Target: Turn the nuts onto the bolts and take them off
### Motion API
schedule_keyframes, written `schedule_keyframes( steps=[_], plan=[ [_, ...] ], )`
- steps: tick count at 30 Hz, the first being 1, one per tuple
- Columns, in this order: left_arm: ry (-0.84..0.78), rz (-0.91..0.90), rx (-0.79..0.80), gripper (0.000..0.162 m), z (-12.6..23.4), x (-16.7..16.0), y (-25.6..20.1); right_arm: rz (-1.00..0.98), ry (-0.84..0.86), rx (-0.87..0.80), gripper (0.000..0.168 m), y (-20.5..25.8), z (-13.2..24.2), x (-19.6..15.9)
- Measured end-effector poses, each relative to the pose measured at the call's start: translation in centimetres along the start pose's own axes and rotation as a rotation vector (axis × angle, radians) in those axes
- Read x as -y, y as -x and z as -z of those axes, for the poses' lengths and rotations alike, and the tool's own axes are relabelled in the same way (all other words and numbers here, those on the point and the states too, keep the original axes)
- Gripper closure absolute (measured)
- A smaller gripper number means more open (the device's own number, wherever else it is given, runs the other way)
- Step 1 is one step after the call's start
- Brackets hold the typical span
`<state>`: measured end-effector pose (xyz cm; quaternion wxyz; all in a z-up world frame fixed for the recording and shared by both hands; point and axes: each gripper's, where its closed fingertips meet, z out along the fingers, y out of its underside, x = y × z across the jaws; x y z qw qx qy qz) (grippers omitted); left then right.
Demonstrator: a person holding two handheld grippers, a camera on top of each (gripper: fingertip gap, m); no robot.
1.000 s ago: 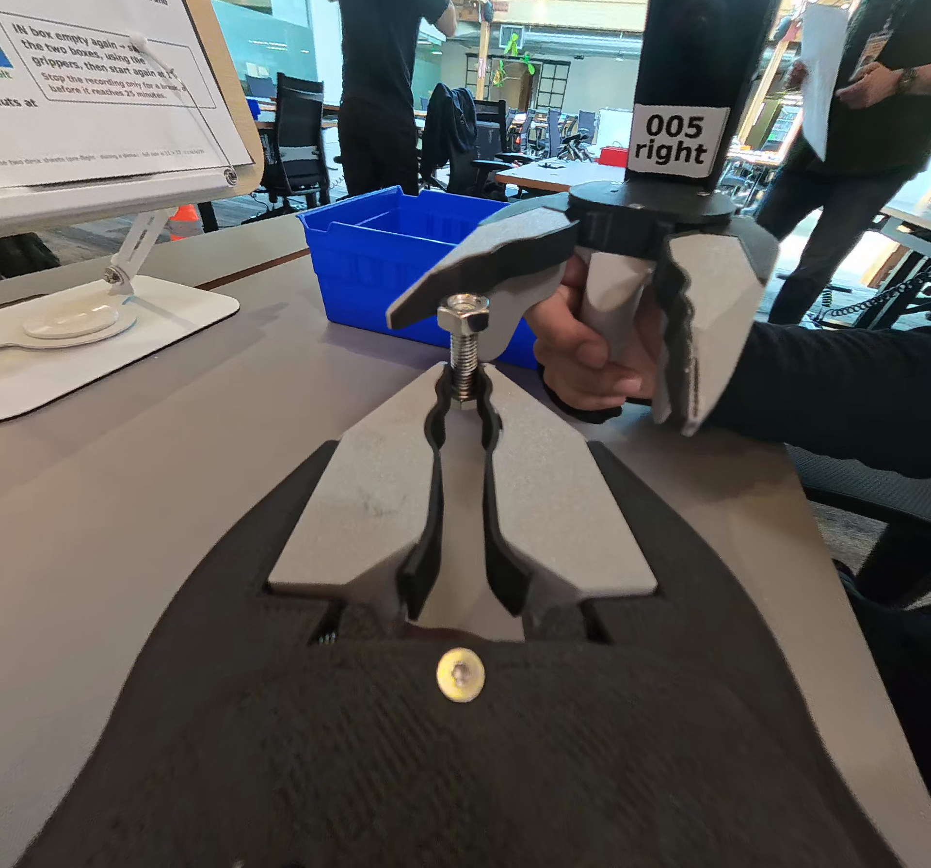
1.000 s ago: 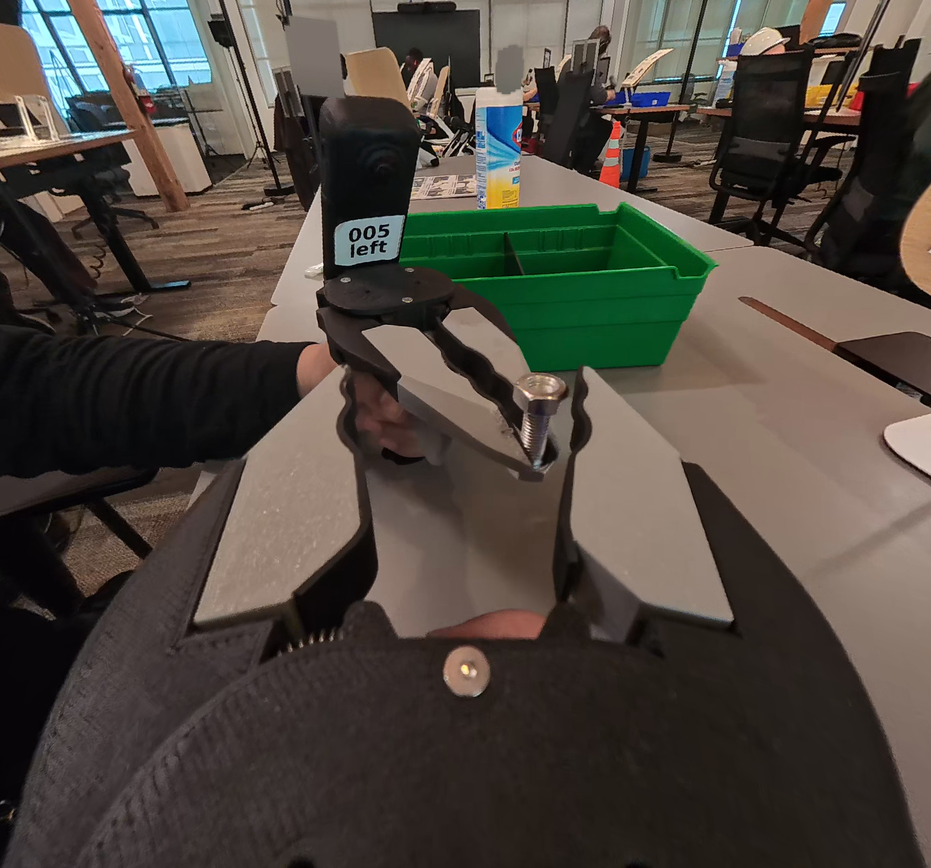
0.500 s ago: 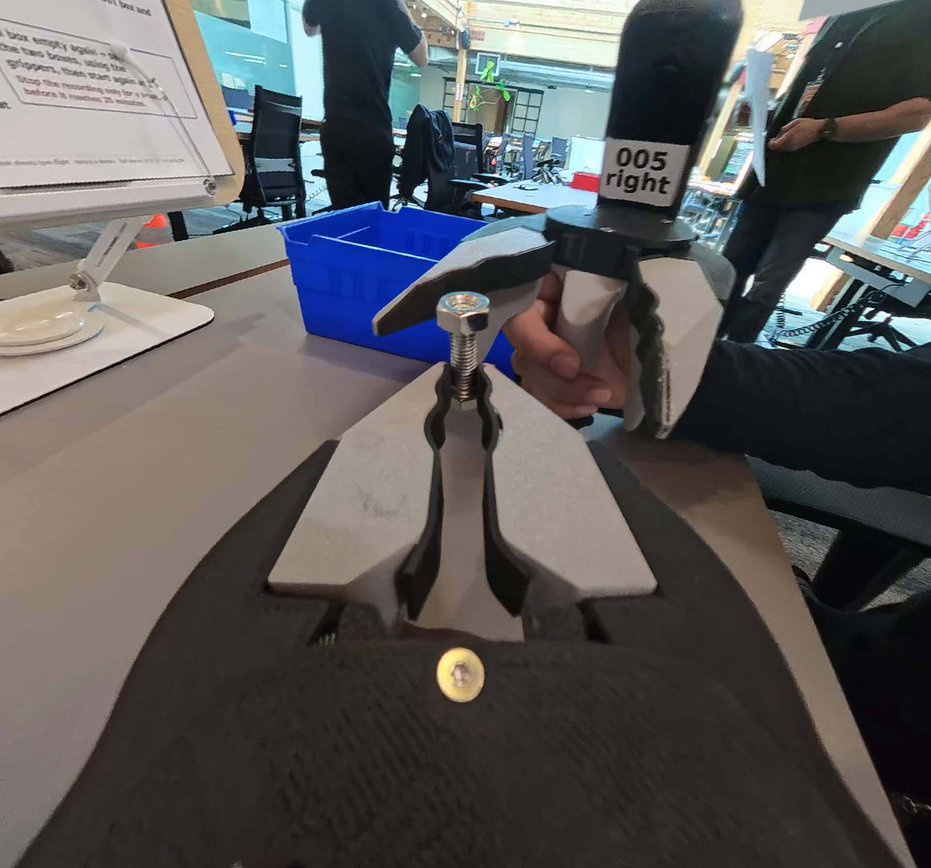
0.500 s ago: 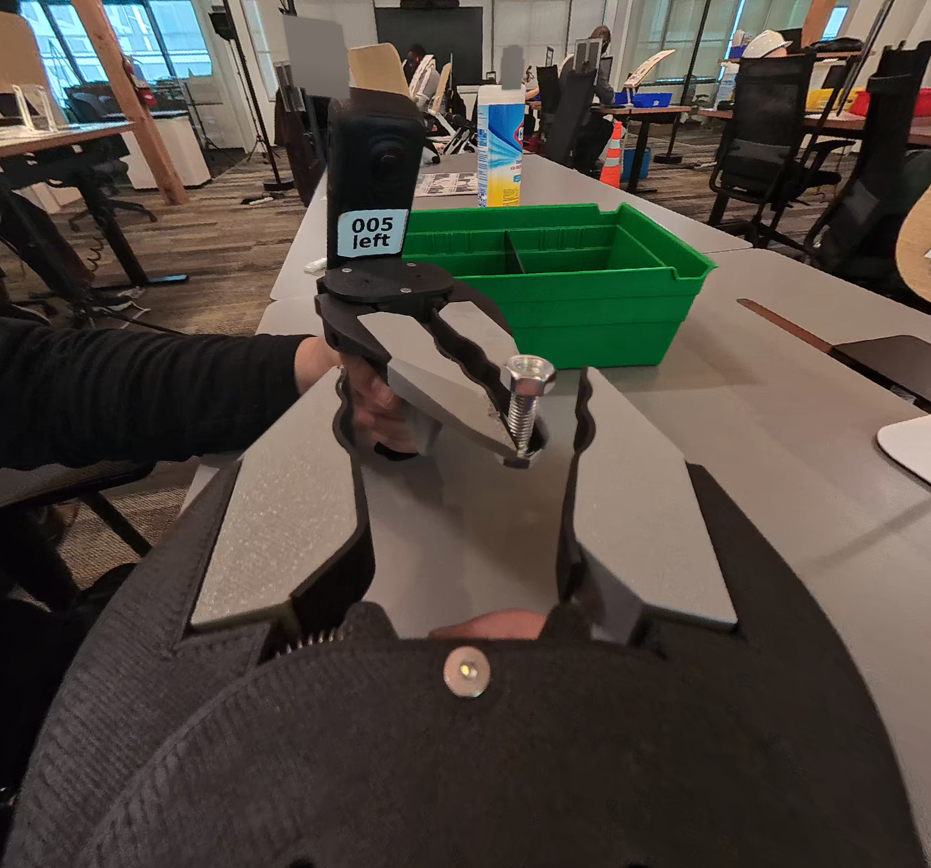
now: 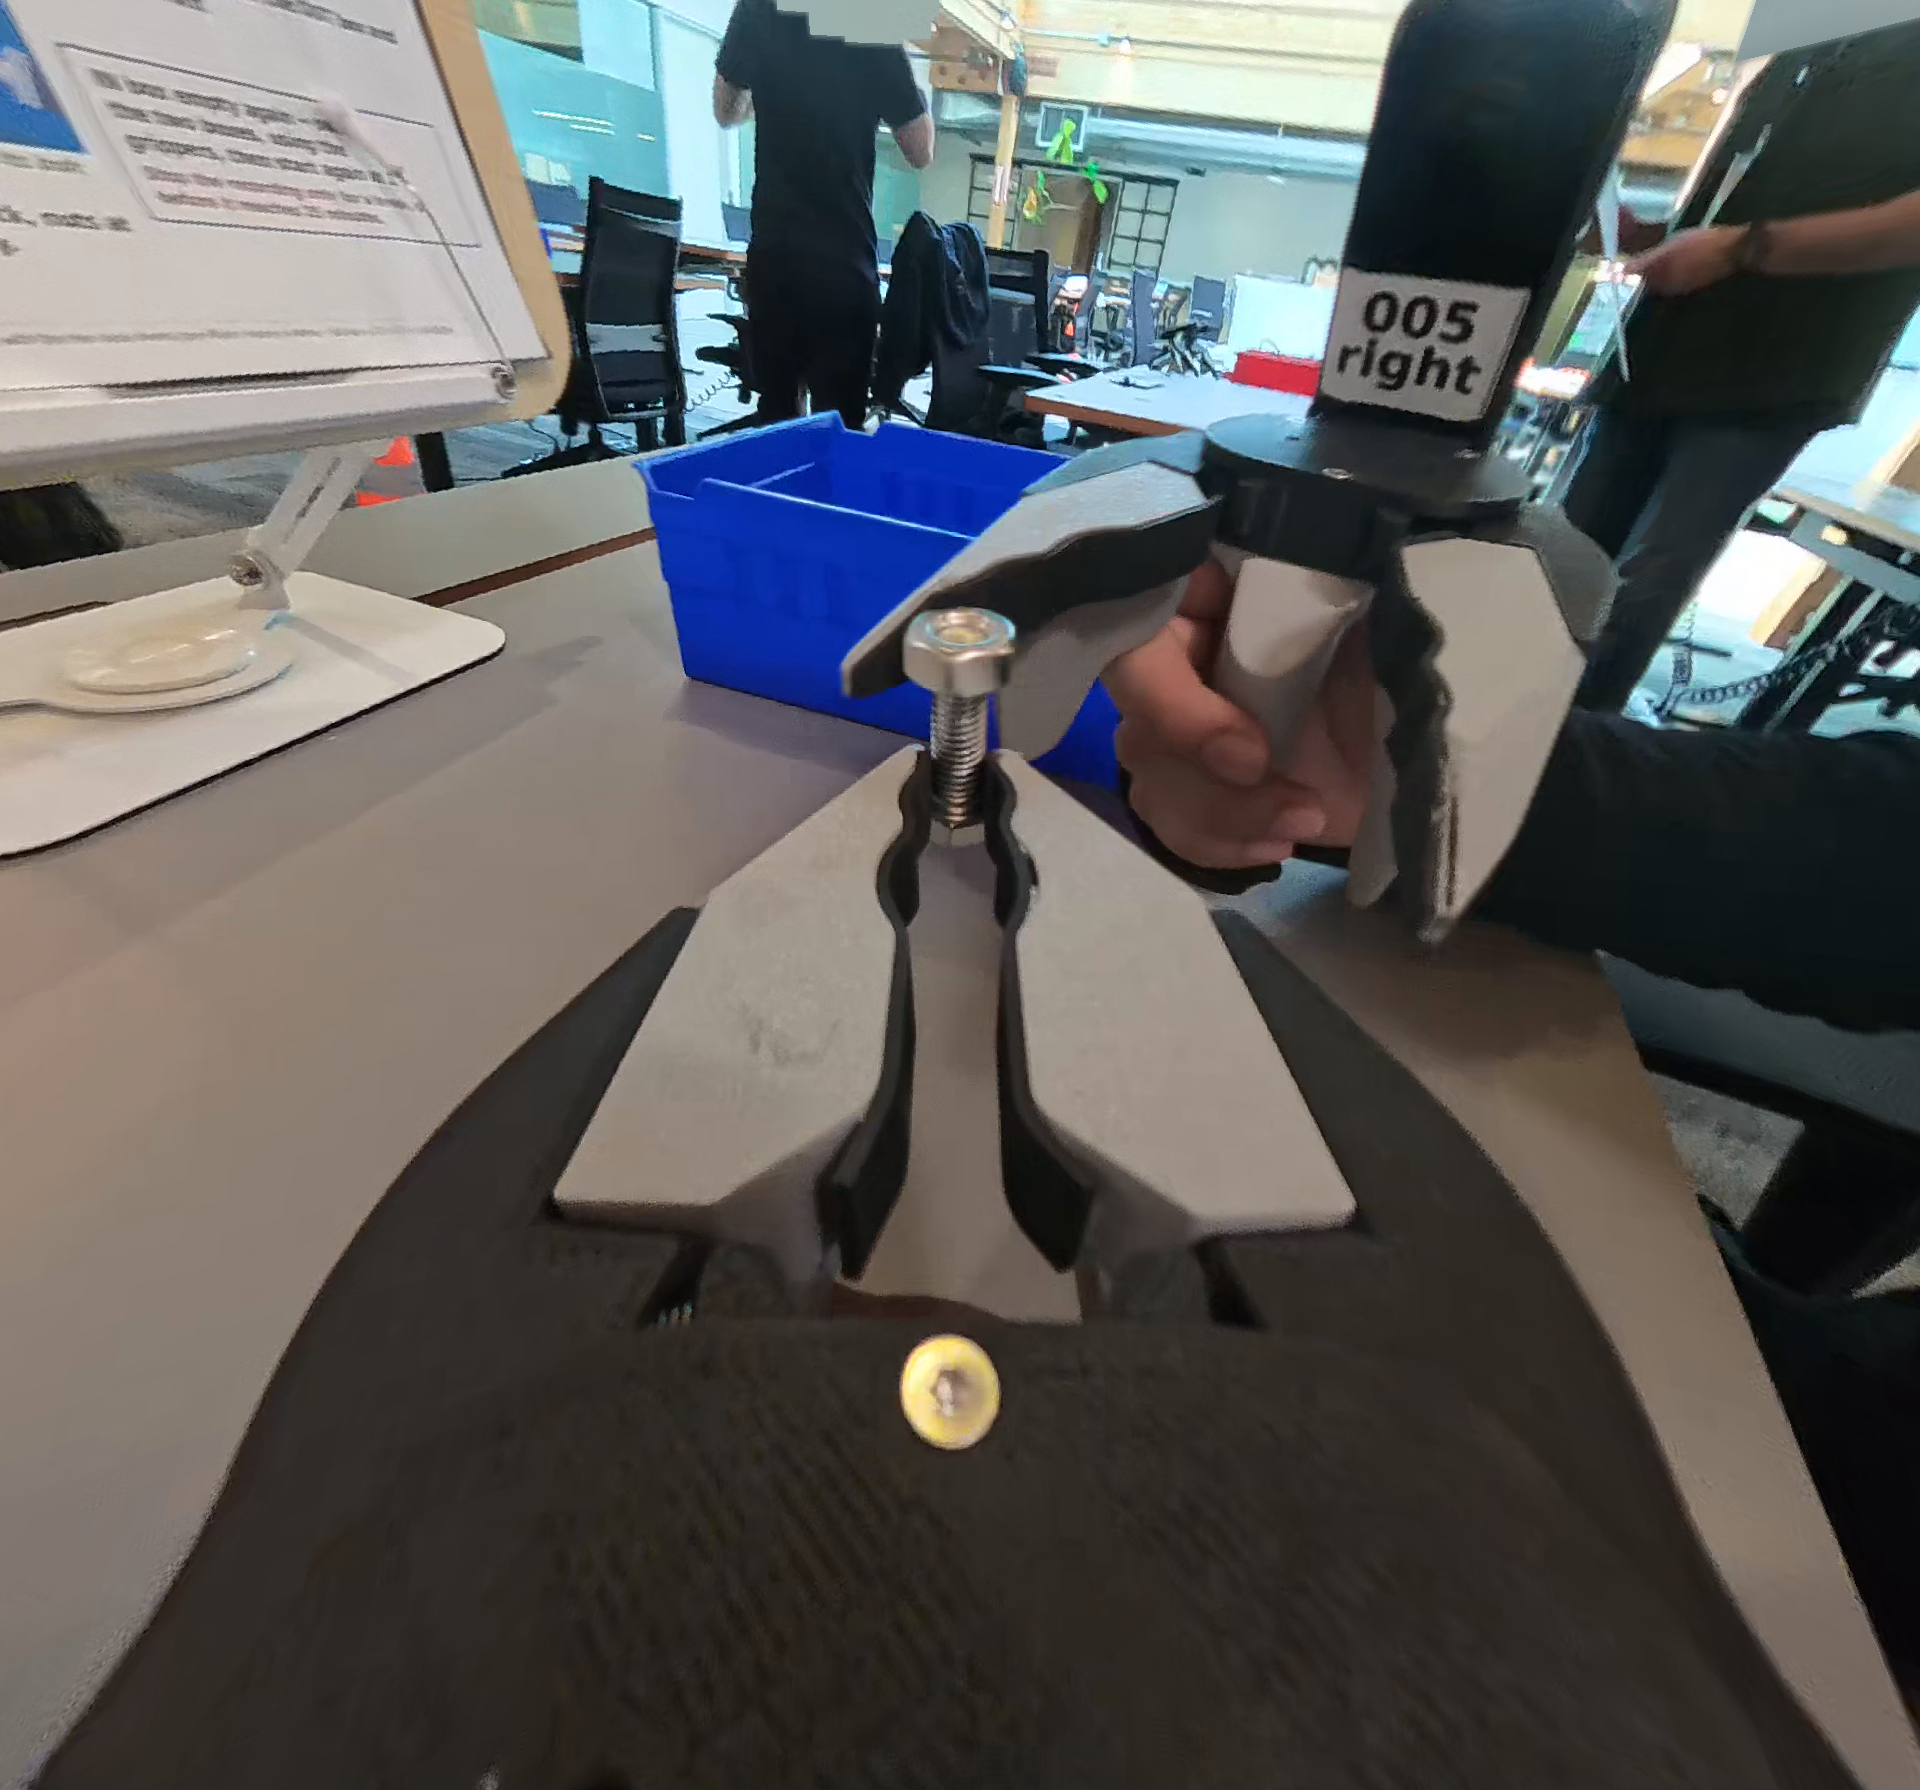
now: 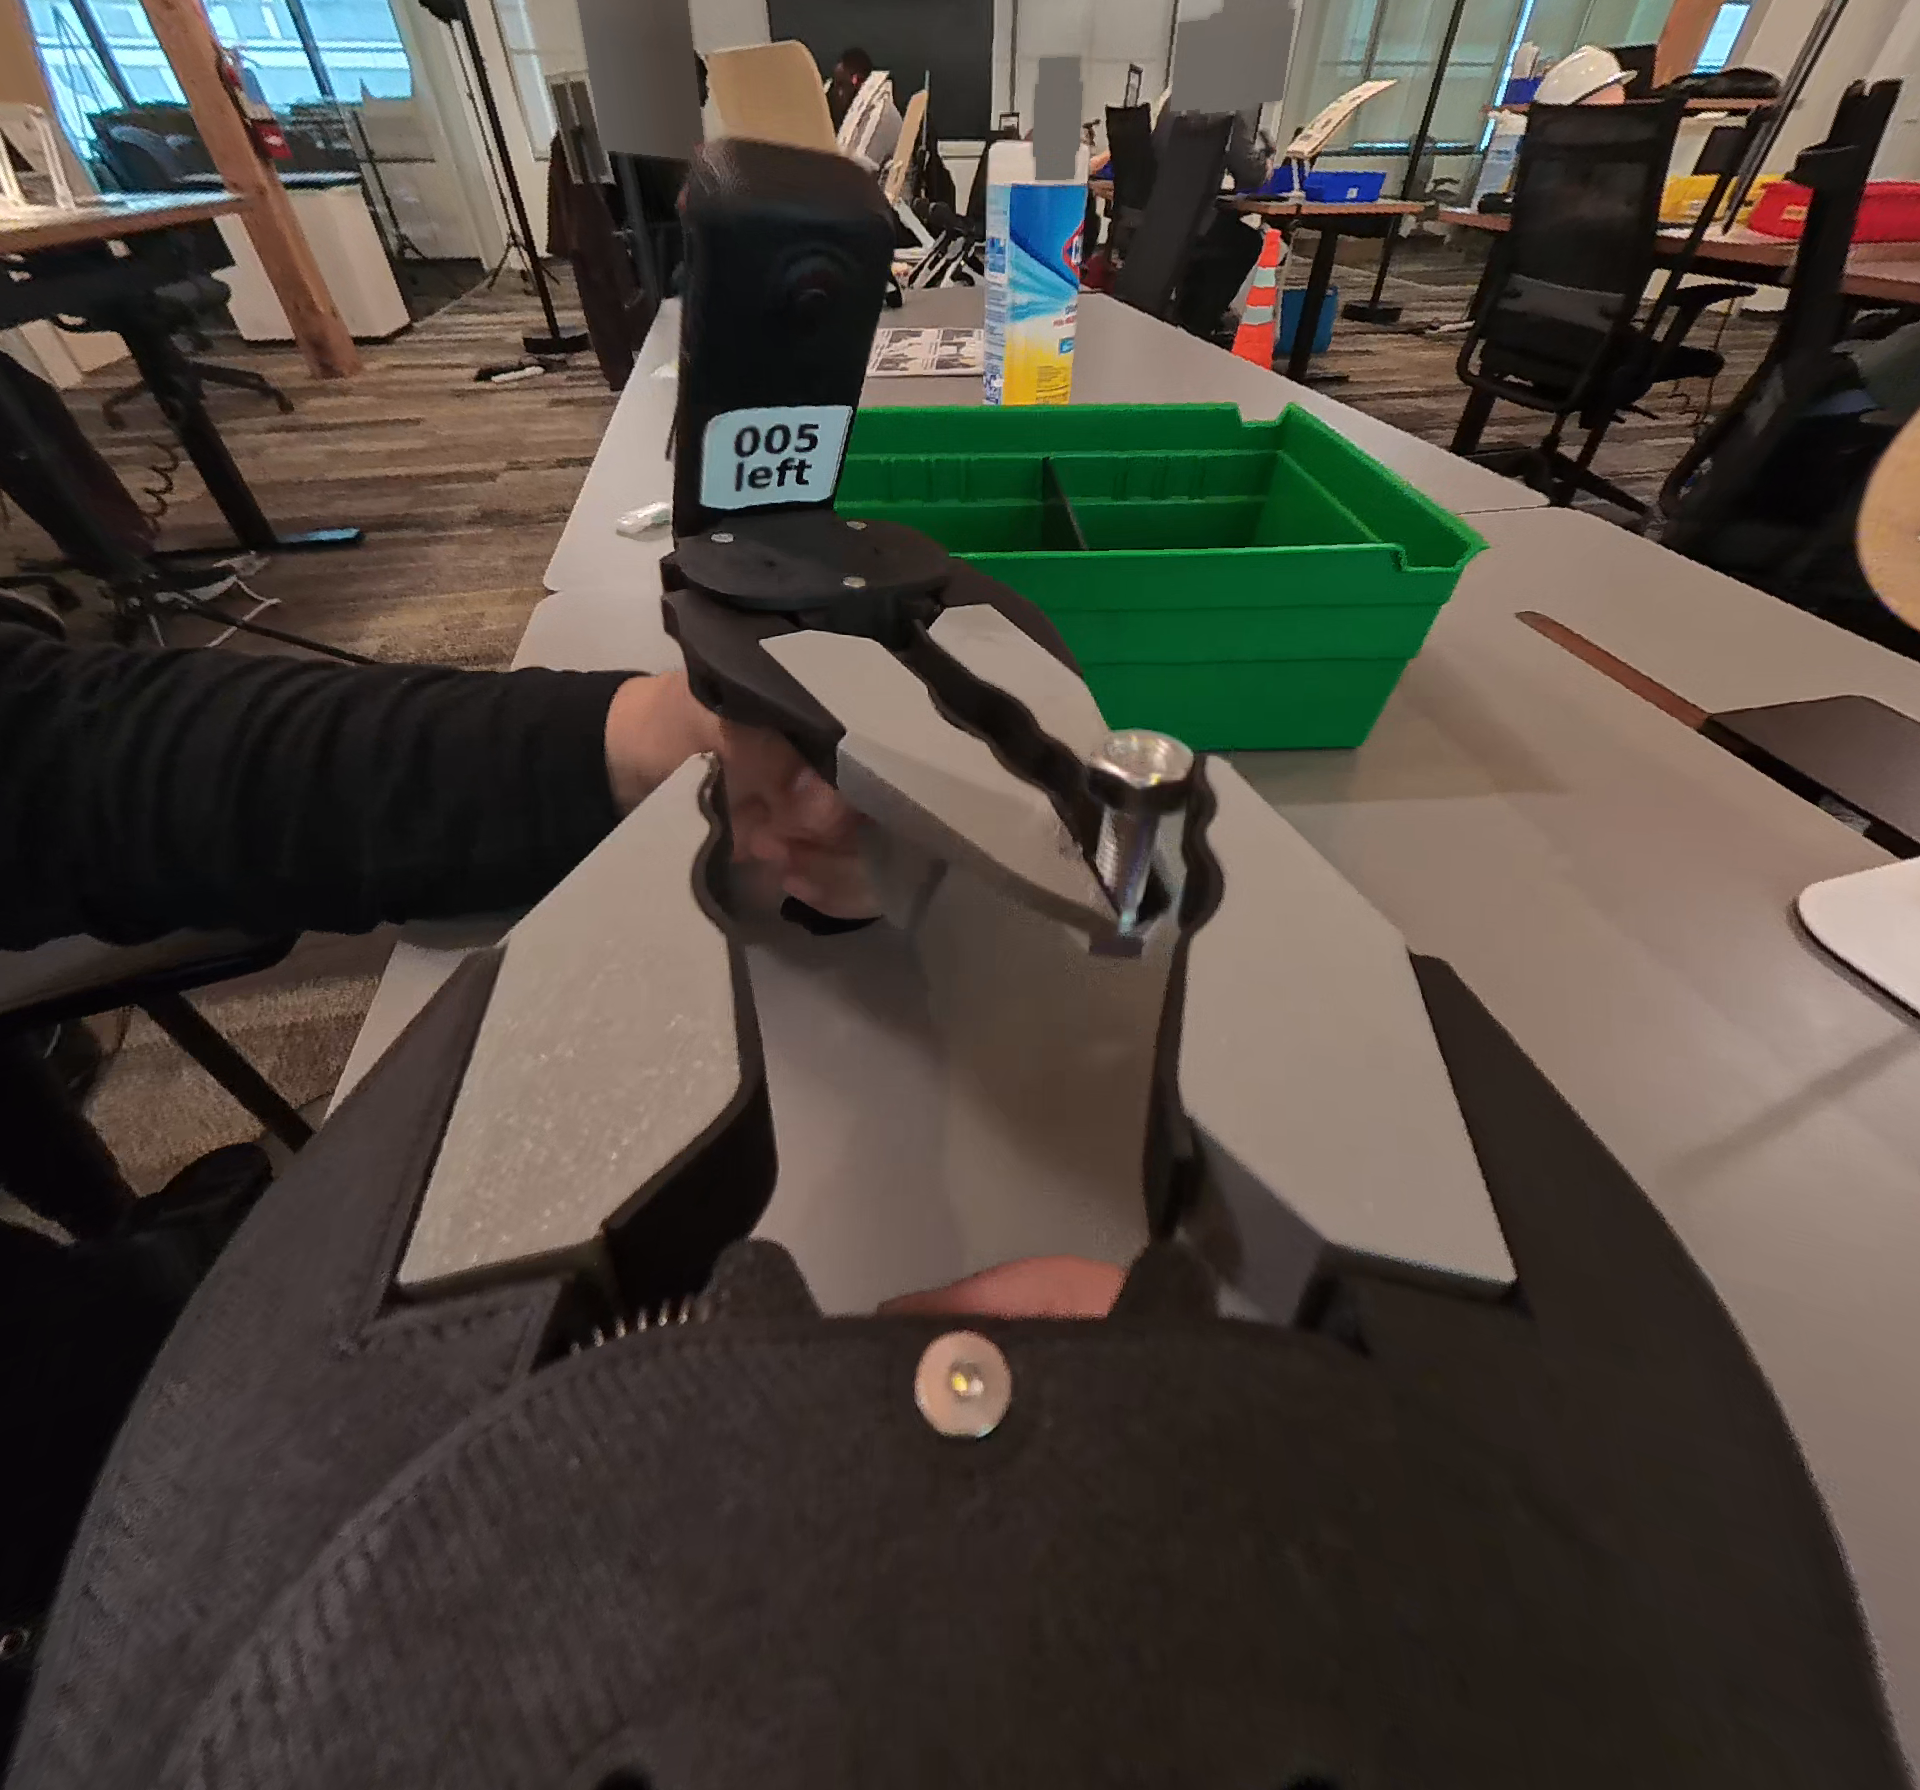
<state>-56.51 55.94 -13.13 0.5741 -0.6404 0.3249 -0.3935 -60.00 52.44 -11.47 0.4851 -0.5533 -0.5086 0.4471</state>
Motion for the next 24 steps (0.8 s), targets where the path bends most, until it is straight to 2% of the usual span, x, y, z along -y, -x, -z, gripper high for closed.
schedule_keyframes(
  steps=[2,6,11,15,19,24],
  plan=[
    [-0.01,0.004,0.011,0.156,0.3,0.2,0.3,-0.019,-0.02,-0.002,0.088,-0.3,0.5,0.4],
    [0.013,-0.026,-0.046,0.156,-0.4,-0.2,-1.2,-0.047,-0.034,-0.024,0.083,-0.9,0.4,0.5],
    [0.066,-0.094,-0.093,0.156,-1.6,-1.3,-3.1,-0.03,-0.01,0.032,0.085,0.6,-0.7,-0.1],
    [0.045,-0.088,-0.031,0.156,-1.3,-0.9,-1.9,-0.008,-0.002,0.005,0.082,0.4,-0.5,-0.1],
    [-0.027,-0.017,-0.035,0.156,-0.3,0.5,-1.1,-0.04,-0.035,-0.003,0.092,-0.5,0.6,0.5],
    [0.013,-0.06,-0.05,0.156,-1.0,-0.2,-2.0,-0.068,-0.038,0.028,0.086,0.2,-0.2,0.4]
  ],
)
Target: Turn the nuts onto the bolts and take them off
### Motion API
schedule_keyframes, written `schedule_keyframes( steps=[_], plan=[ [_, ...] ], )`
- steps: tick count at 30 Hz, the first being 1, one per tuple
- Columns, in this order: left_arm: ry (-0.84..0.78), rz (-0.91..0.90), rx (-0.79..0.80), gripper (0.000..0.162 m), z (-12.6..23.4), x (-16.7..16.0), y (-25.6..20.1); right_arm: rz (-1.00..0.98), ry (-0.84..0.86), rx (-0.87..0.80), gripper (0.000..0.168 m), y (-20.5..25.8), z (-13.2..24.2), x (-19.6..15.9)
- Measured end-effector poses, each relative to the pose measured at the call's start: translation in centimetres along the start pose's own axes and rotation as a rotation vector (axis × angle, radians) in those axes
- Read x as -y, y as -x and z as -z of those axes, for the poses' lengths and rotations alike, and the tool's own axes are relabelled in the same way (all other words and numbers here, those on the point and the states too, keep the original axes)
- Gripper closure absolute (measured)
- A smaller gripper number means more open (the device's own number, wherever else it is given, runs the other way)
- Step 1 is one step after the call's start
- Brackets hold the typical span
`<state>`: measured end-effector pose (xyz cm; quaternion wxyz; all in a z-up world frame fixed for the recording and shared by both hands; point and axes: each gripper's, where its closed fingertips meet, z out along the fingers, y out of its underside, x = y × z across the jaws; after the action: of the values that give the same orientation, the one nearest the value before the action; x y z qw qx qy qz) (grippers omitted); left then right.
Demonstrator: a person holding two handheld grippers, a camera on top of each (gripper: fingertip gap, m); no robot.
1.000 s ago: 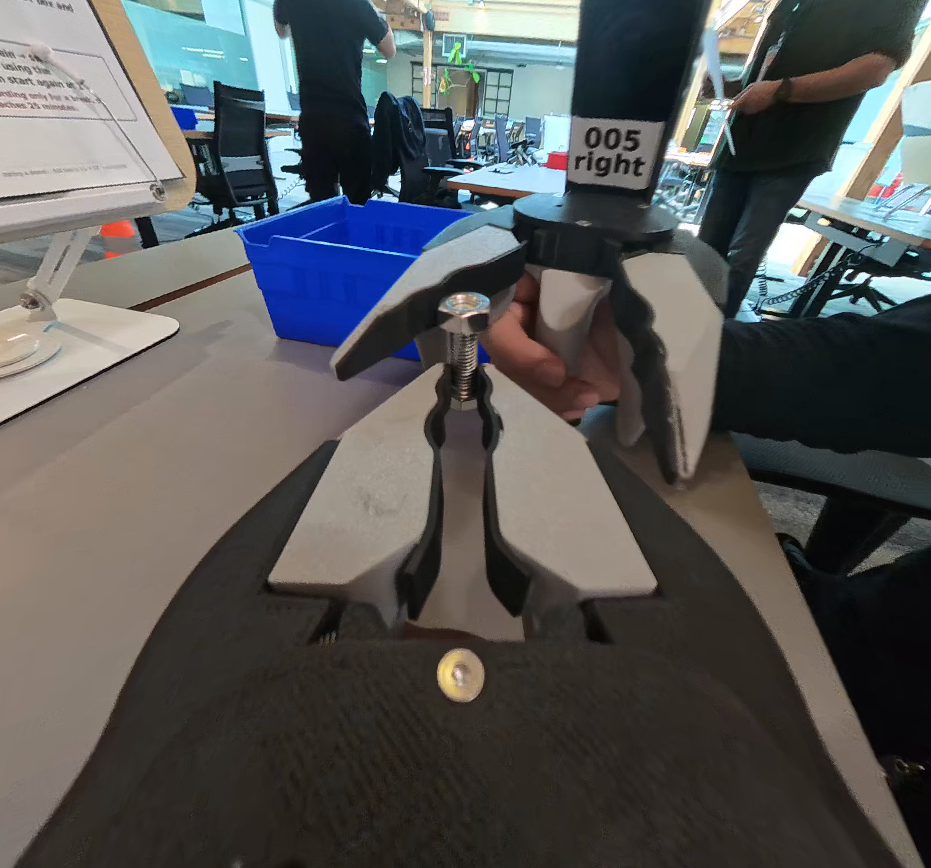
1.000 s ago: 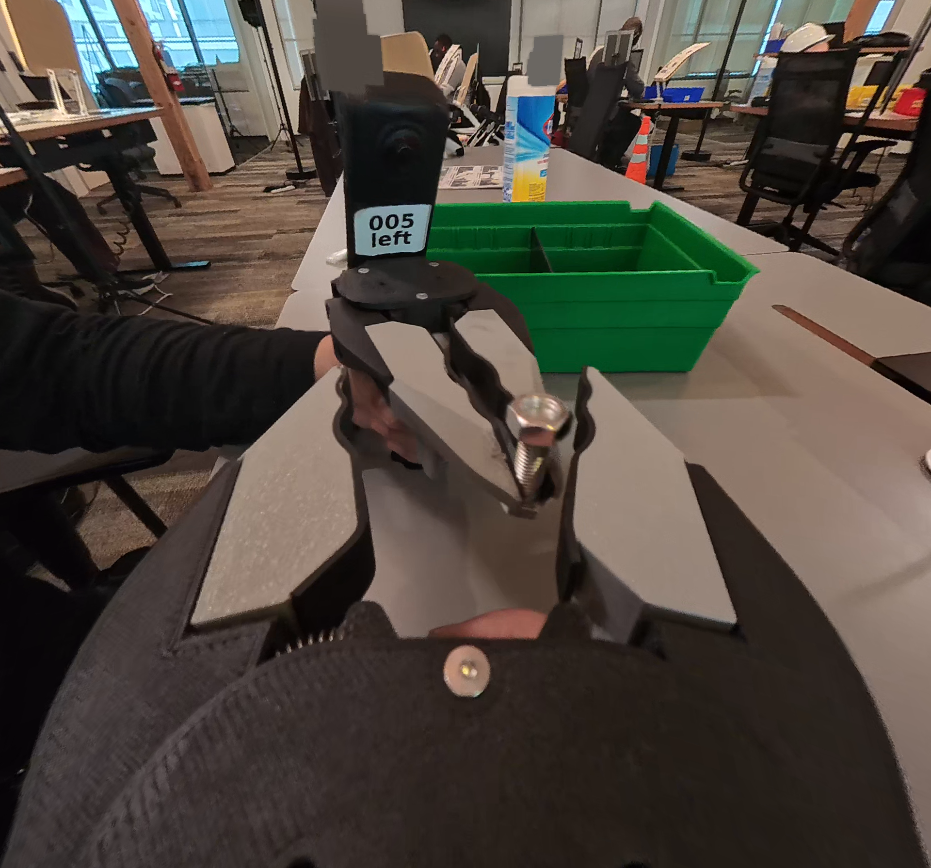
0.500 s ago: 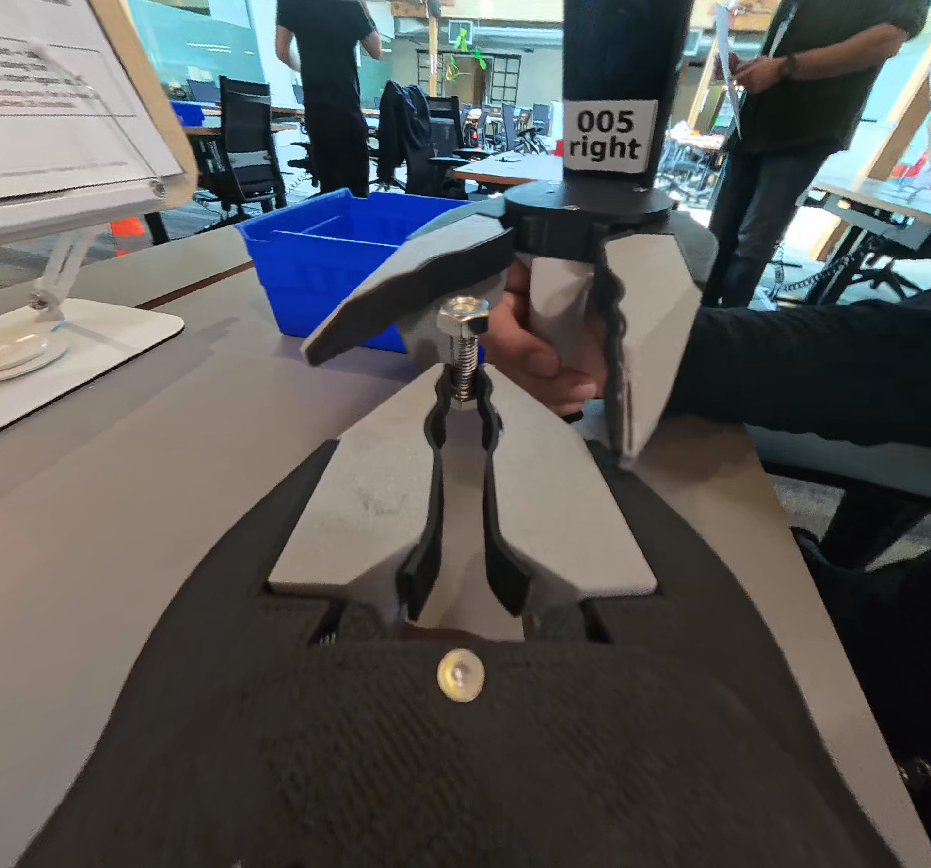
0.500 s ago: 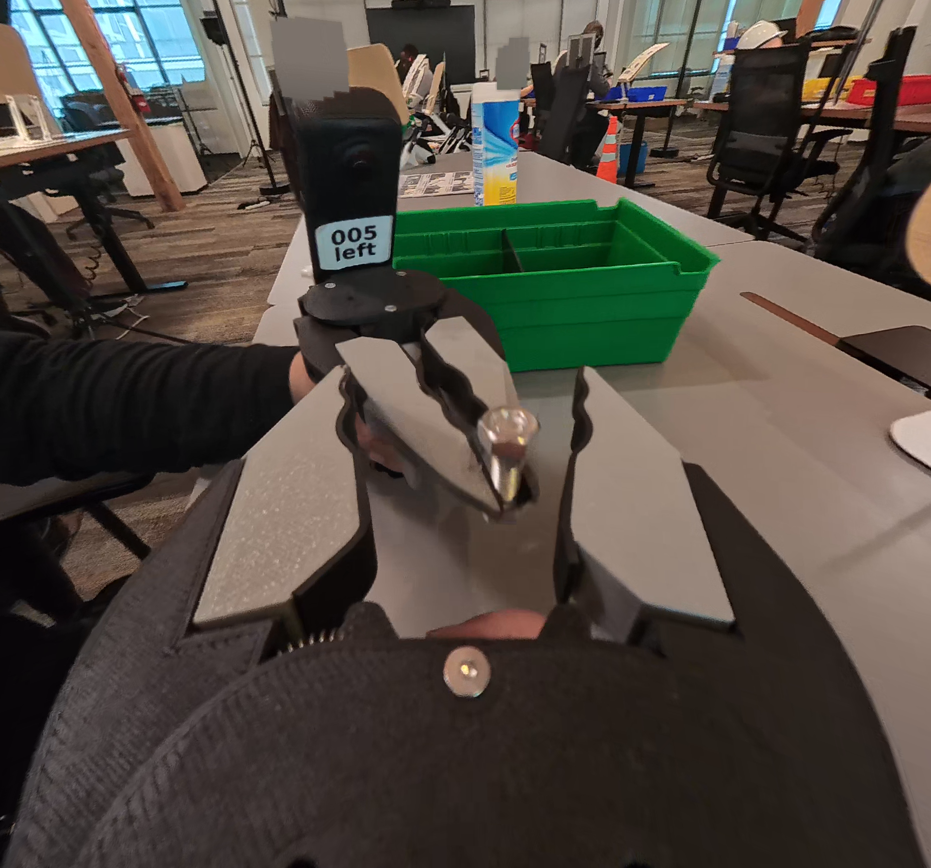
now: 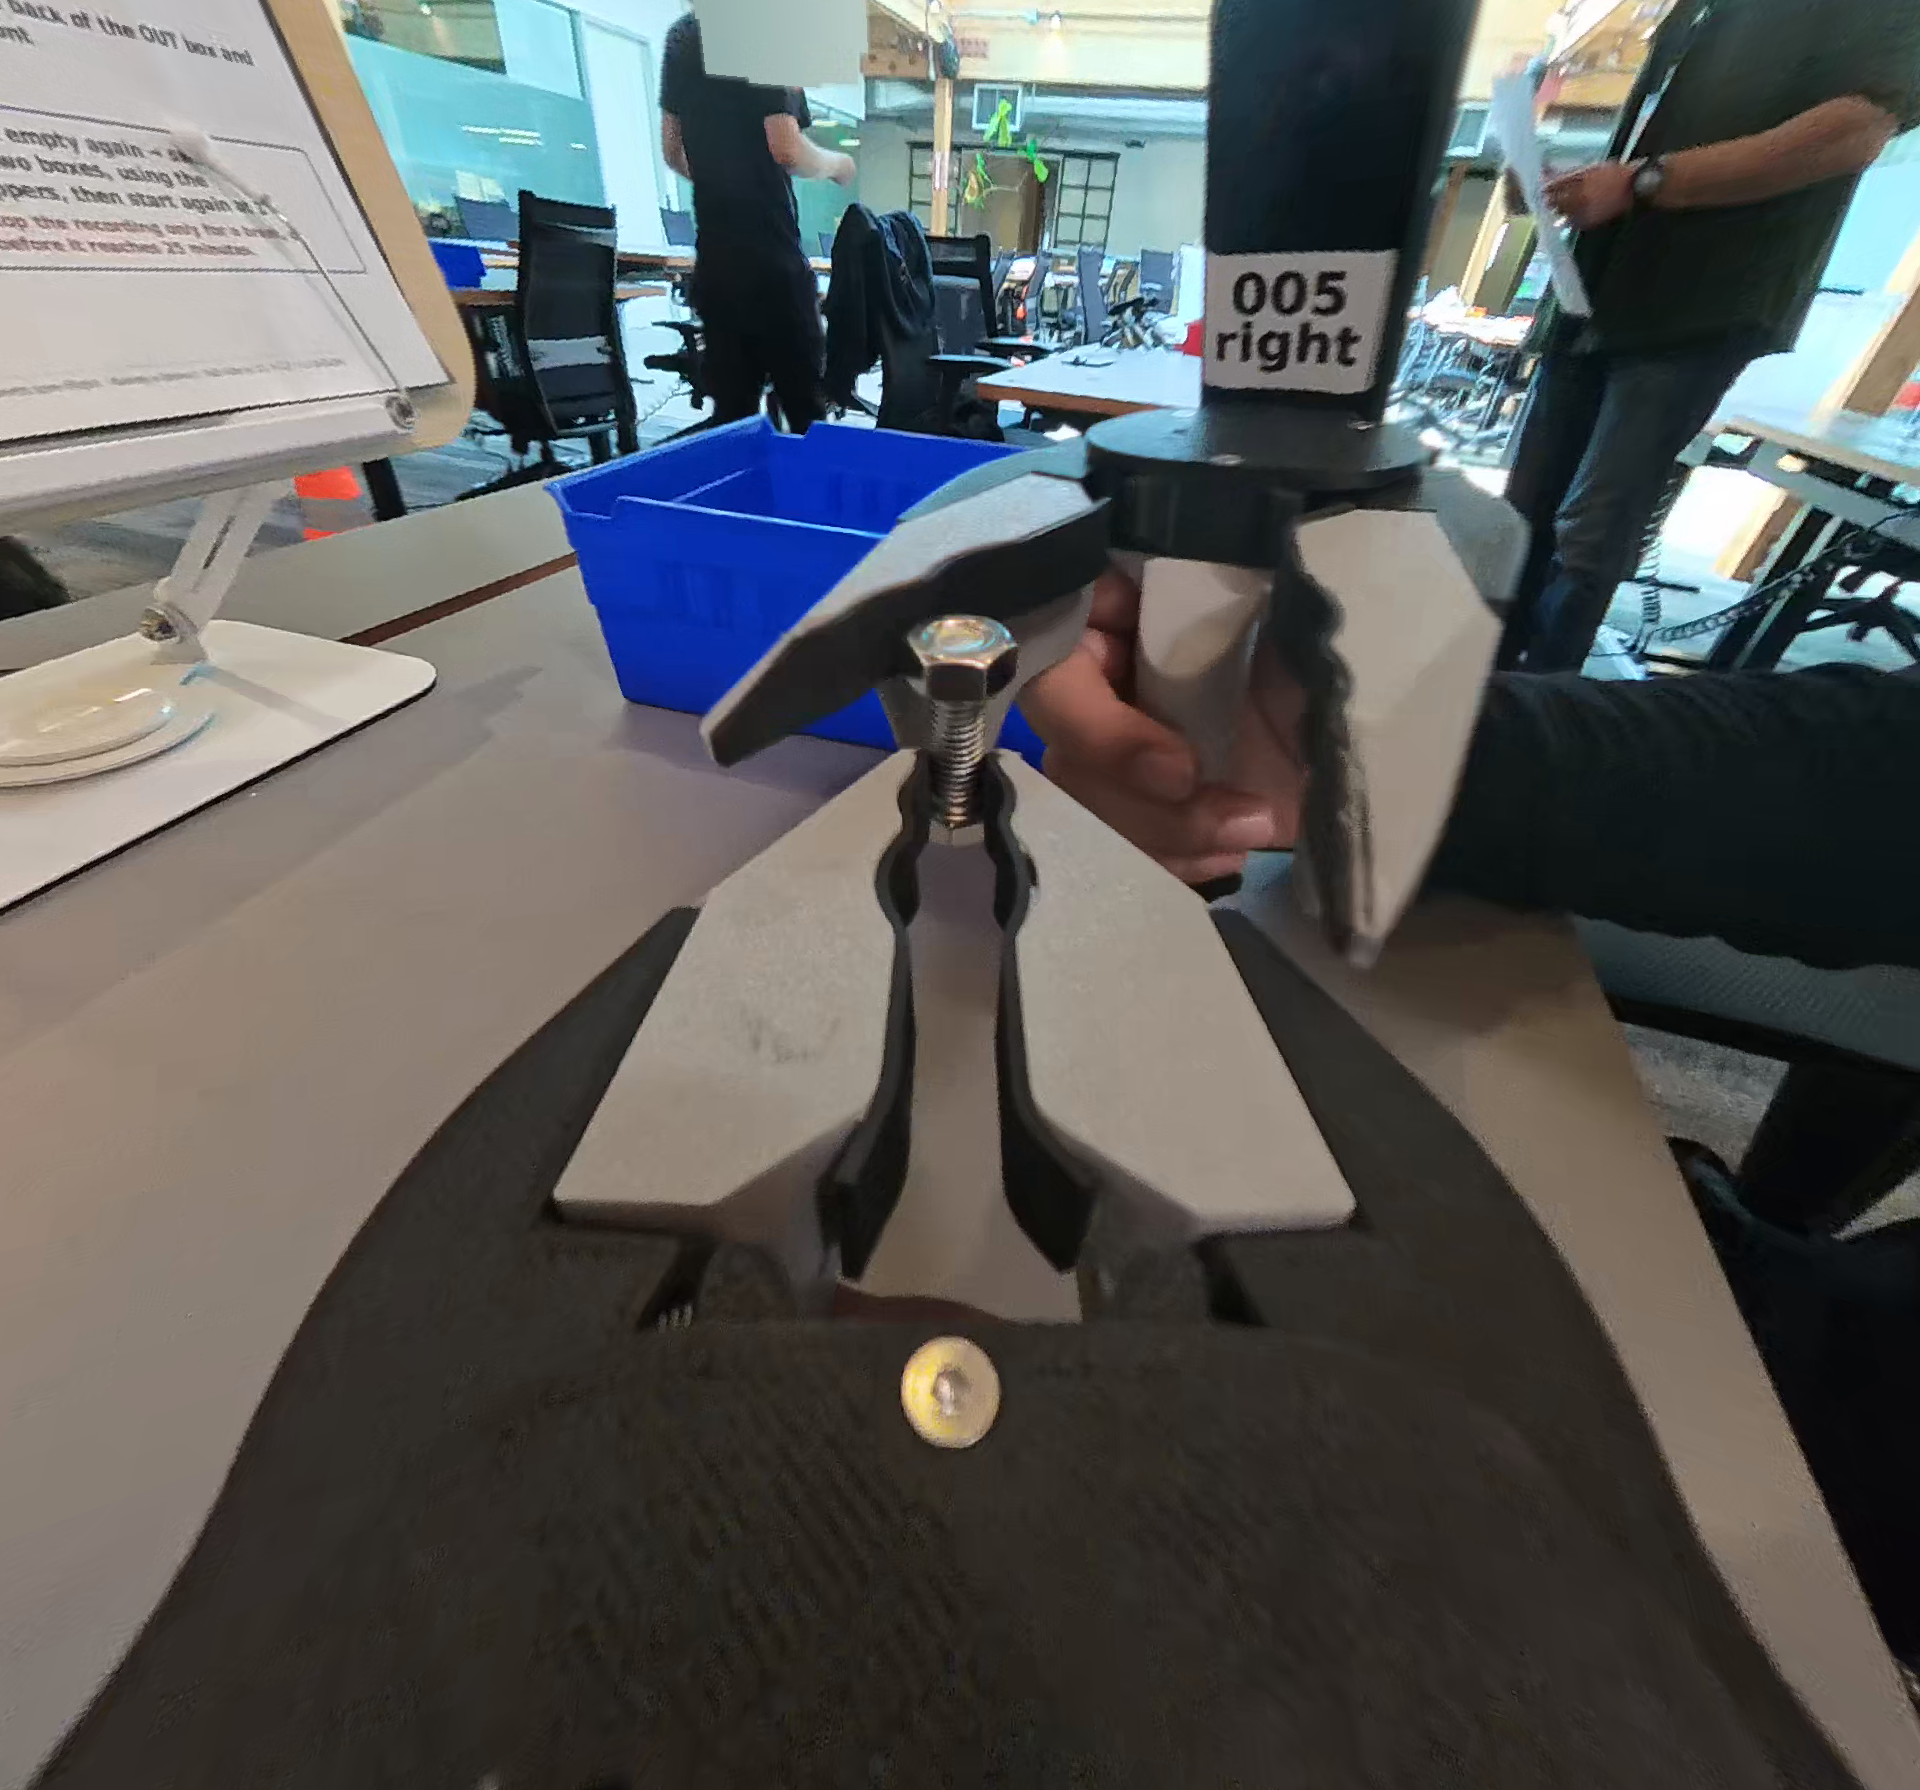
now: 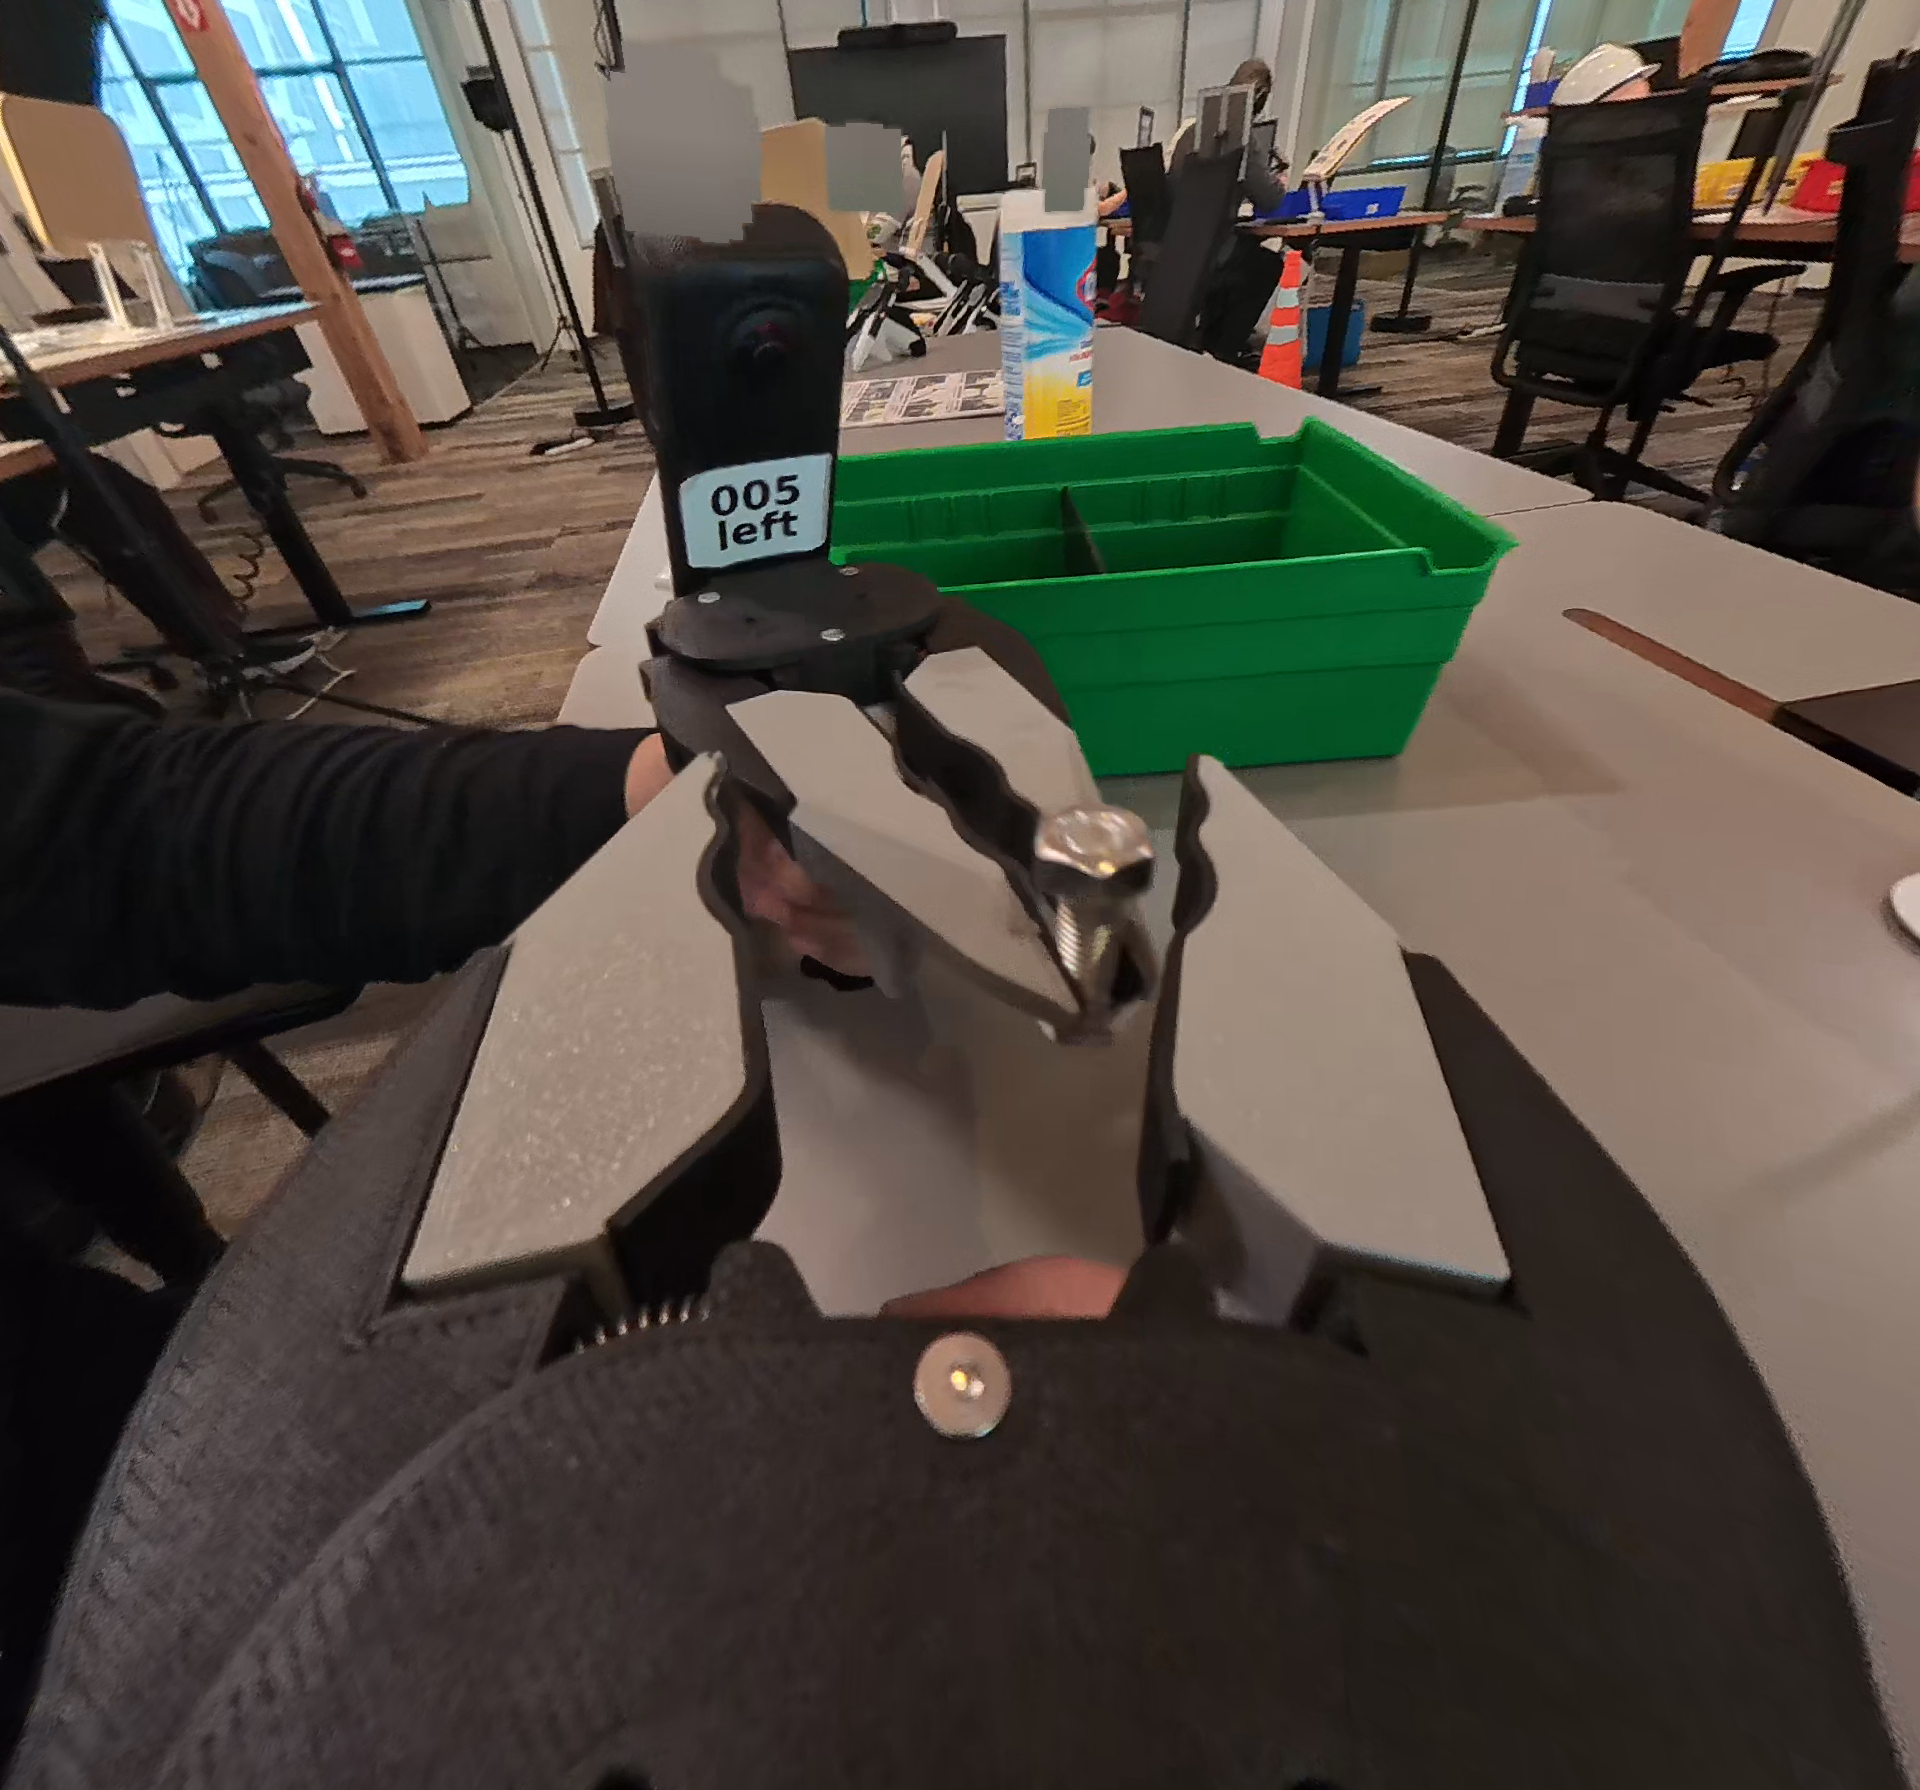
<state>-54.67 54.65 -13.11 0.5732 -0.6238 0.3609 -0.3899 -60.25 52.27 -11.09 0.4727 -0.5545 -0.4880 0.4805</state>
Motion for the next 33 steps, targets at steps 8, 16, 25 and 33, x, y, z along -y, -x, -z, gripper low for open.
schedule_keyframes(
  steps=[8,16,25,33],
  plan=[
    [-0.053,0.12,0.133,0.155,2.0,0.7,3.7,0.003,-0.032,-0.032,0.092,-0.8,1.1,0.9],
    [0.001,0.063,0.012,0.155,-0.1,0.0,0.5,0.014,0.026,-0.03,0.086,-0.4,-0.2,-0.5],
    [-0.044,0.139,0.148,0.156,1.7,0.5,3.9,-0.026,-0.039,-0.051,0.093,-1.7,1.5,1.0],
    [-0.015,0.121,0.219,0.156,1.4,-0.1,4.8,0.007,0.048,-0.061,0.082,-1.5,0.4,-0.5]
  ],
)
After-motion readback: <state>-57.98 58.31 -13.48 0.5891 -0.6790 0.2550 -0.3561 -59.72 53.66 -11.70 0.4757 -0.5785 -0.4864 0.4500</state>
